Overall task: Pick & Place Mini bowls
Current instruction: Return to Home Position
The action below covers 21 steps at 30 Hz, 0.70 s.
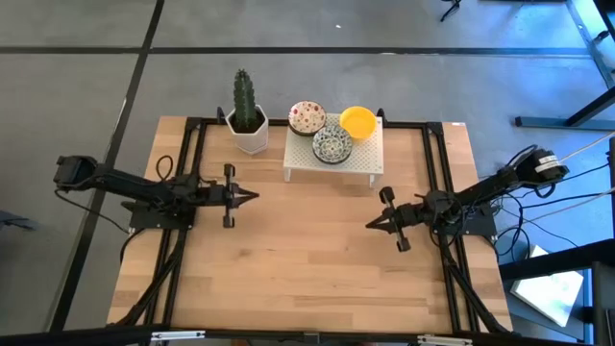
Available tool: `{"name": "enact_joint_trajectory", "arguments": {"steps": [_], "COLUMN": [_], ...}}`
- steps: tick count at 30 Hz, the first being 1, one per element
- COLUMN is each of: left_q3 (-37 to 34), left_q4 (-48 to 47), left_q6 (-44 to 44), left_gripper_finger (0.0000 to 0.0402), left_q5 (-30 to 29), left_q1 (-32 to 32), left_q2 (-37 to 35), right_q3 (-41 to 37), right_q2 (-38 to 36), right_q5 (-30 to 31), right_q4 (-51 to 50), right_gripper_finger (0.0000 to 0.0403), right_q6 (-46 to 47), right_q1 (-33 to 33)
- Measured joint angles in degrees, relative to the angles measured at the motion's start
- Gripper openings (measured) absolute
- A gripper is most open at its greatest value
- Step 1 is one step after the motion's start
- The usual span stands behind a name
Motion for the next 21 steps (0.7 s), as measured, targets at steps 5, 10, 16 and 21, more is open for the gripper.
{"name": "enact_joint_trajectory", "arguments": {"steps": [5,10,16,21], "left_q3": [0.02,0.02,0.02,0.02], "left_q4": [1.27,-0.24,-13.97,-26.53], "left_q6": [1.82,2.9,5.11,5.11], "left_gripper_finger": [0.0001,0.0002,0.0002,0.0002], "left_q5": [3.03,2.03,-2.23,-6.1], "left_q1": [-0.01,-1.6,-5.64,-8.37], "left_q2": [-1.66,-6.65,-18.78,-29.87], "right_q3": [0.0,0.0,0.0,0.0], "right_q2": [-0.12,-3.16,-15.35,-27.88], "right_q5": [1.19,1.97,2.04,3.5], "right_q4": [-0.05,-0.2,-10.69,-25.66], "right_gripper_finger": [0.0003,0.0002,0.0002,0.0002], "right_q6": [-0.32,-0.22,-0.47,0.01], "right_q1": [-0.67,-0.87,-0.87,-0.87]}}
